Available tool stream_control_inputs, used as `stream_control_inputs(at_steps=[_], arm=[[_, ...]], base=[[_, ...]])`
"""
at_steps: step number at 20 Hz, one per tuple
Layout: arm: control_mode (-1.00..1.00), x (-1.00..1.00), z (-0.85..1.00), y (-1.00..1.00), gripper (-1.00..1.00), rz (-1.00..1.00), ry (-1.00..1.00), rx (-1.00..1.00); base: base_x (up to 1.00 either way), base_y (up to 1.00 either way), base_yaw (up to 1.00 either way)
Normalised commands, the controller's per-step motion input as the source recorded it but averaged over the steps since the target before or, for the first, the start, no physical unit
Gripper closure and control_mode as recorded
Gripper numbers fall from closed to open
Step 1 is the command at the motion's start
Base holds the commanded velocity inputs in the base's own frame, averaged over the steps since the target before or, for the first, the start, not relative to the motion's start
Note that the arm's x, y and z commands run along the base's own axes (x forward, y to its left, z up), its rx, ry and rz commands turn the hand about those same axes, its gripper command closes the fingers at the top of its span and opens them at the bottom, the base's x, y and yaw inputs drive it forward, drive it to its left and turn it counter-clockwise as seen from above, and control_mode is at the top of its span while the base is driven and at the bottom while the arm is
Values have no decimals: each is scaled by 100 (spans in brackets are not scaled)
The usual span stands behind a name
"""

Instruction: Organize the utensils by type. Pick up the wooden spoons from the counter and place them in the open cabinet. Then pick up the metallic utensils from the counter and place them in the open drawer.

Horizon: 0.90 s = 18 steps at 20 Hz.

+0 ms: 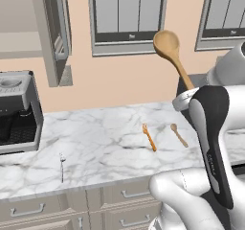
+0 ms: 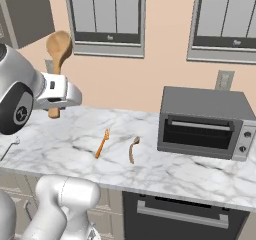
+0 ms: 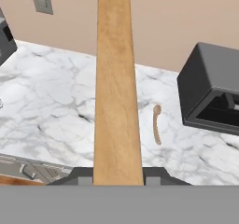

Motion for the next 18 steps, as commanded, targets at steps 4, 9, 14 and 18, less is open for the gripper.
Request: stream_control_inputs(at_steps=[4,9,14,18], arm=[[100,-2,-1,0,100,0,0,0],[100,0,0,0,100,0,0,0],[100,0,0,0,100,0,0,0],[100,0,0,0,100,0,0,0]], base=[[-13,0,0],[-46,0,0],[-56,0,0],[-47,19,0]])
